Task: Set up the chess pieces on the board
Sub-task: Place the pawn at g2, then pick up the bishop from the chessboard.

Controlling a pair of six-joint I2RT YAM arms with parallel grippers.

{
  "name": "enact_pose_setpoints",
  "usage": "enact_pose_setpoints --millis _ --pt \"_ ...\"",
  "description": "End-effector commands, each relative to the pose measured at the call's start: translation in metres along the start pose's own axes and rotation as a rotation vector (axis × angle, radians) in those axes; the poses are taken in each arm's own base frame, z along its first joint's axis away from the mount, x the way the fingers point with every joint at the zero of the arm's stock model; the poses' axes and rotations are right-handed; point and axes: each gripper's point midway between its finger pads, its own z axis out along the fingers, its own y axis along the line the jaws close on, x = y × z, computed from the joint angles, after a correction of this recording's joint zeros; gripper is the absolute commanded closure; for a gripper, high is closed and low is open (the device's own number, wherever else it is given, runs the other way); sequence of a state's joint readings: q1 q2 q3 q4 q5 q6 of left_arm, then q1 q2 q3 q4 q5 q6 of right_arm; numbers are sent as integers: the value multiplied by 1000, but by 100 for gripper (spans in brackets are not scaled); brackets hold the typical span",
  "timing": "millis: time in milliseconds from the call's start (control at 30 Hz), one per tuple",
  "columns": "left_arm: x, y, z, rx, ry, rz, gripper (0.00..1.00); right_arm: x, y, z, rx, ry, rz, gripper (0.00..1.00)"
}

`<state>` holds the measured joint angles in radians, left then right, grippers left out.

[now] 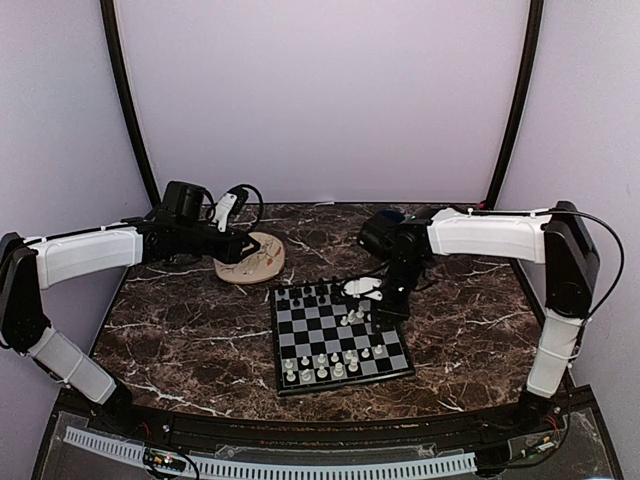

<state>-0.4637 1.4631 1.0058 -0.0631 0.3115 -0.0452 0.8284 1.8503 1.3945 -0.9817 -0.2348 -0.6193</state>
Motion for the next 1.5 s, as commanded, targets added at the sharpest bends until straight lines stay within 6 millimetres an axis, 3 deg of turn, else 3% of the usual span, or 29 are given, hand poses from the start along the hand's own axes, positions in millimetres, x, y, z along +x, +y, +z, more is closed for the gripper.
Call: enact_pose_setpoints --millis 0,133,267,800,933,1167,1467 --pt "-4 -4 -2 13 5 7 64 -9 -28 -19 50 -62 68 76" --pt "-3 -4 -3 12 6 6 64 -4 -51 -15 120 -42 120 74" --pt "-3 -4 -2 12 6 6 64 -5 -56 -9 125 -42 134 68" --pt "-4 -5 -3 15 4 6 64 -6 -74 5 161 -10 175 66" --pt "-4 -5 -4 16 2 6 64 -9 -76 7 151 -12 177 71" --pt "-4 -4 -3 15 4 6 64 -10 -71 6 129 -15 175 89" --pt "-3 -5 -2 18 7 5 64 -4 -66 -1 139 -13 171 97"
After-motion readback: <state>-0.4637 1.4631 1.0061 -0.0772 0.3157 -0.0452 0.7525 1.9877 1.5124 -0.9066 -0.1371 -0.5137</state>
